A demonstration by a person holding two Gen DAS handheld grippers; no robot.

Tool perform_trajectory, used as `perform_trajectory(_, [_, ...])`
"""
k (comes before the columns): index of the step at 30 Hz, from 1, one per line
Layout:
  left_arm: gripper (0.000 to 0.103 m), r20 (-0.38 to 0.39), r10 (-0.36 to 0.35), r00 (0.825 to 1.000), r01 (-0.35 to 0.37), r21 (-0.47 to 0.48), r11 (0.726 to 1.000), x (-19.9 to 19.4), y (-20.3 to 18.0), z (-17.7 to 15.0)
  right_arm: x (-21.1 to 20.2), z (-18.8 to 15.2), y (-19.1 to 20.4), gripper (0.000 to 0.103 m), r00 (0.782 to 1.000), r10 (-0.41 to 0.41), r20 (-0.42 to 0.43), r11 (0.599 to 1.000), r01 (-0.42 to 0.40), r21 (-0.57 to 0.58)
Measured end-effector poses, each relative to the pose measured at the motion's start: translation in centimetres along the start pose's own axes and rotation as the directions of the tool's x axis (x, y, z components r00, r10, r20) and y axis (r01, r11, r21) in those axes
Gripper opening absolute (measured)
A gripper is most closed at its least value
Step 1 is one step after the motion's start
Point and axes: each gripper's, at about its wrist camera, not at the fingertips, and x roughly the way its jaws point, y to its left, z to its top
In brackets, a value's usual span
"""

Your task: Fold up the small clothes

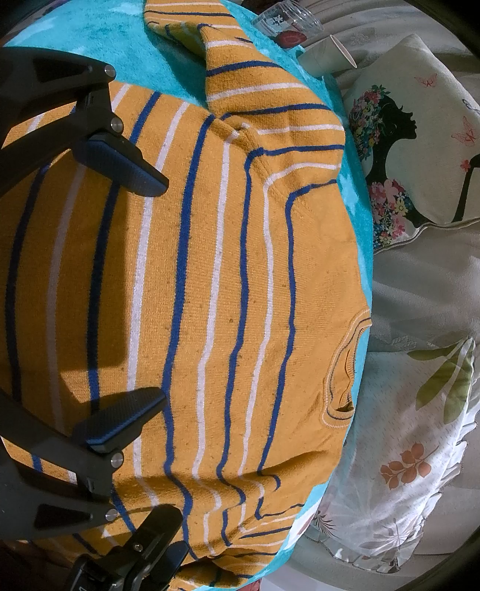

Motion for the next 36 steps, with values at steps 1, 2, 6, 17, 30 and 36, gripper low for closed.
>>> perform_trajectory(1, [0.103,0.0,0.0,1.0,0.0,0.0,1.0,0.0,0.01,0.0,0.0,0.0,0.0,0.103,1.0,0.0,0.0,1.0,0.0,0.0])
perform_trajectory(2, [0.103,0.0,0.0,1.0,0.0,0.0,1.0,0.01,0.01,0.0,-0.01,-0.01,0.01,0.103,1.0,0.0,0.0,1.0,0.0,0.0])
perform_trajectory(6, [0.103,0.0,0.0,1.0,0.0,0.0,1.0,0.01,0.02,0.01,0.0,0.0,-0.01,0.103,1.0,0.0,0.0,1.0,0.0,0.0])
perform_trajectory(17, [0.103,0.001,-0.001,1.0,0.001,0.0,1.0,0.0,0.02,0.0,0.02,0.0,-0.03,0.103,1.0,0.0,0.0,1.0,0.0,0.0])
perform_trajectory(30, [0.103,0.001,0.0,1.0,0.0,0.0,1.0,0.0,0.01,0.0,0.04,-0.02,-0.16,0.103,1.0,0.002,0.001,1.0,-0.002,0.001])
perform_trajectory(36, [0.103,-0.01,0.004,1.0,-0.004,0.005,1.0,0.02,-0.11,-0.01,-0.09,0.08,0.05,0.103,1.0,0.008,0.003,1.0,-0.008,0.007])
